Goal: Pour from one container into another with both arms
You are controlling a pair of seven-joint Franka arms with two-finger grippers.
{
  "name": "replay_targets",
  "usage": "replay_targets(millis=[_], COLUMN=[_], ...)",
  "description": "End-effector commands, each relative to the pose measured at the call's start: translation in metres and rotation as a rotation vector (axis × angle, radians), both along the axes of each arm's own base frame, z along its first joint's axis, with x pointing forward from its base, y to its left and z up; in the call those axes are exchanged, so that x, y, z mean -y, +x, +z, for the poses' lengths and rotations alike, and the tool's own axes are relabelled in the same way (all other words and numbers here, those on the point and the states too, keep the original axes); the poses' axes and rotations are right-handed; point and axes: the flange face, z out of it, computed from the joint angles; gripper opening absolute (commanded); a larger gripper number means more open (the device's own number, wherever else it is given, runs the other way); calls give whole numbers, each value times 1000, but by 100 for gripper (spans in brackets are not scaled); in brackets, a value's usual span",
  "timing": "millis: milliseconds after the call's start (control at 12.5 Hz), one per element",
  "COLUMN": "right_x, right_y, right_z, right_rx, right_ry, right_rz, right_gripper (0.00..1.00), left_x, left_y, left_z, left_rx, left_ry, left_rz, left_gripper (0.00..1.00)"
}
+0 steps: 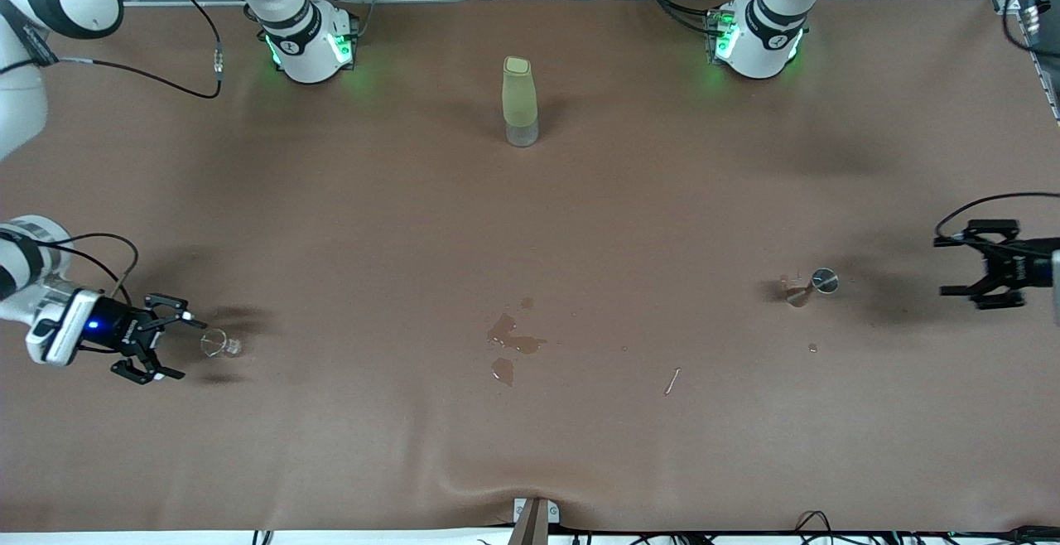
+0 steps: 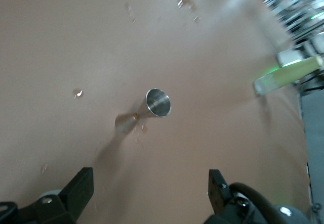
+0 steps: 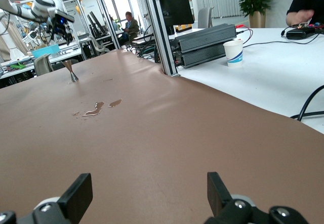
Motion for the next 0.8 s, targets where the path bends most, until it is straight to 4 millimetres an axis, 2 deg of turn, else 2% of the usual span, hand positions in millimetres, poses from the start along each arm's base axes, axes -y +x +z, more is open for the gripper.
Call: replay_targets(millis=[0,159,239,319,399,478,718], right_x=[-19,-46,-55,-66,-73,-77,-94], right_y=[13,25,27,26,23,20,10], right_z=[63,117,149,182,206,221,249], right_rx=[-69,-90,-87,-90,-109,-136,-186], right_ry=[-81,-164,-196,-223,-255,-291,-317], right_rz=[36,68,68,60,54,46,50], right_gripper=[100,100,100,100,100,100,100], left_x=[69,131,154,170,177,186,245], left_y=[0,1,0,-3,-8,-14,-29], left_z=[102,152,171,187,203,216,241], left_rx=[-117,-169,-167,-151,-148,-169,-228], left_ry=[302,520,595,627,640,654,727], left_rz=[86,171,202,215,264,342,531], left_gripper=[100,100,100,100,100,100,100])
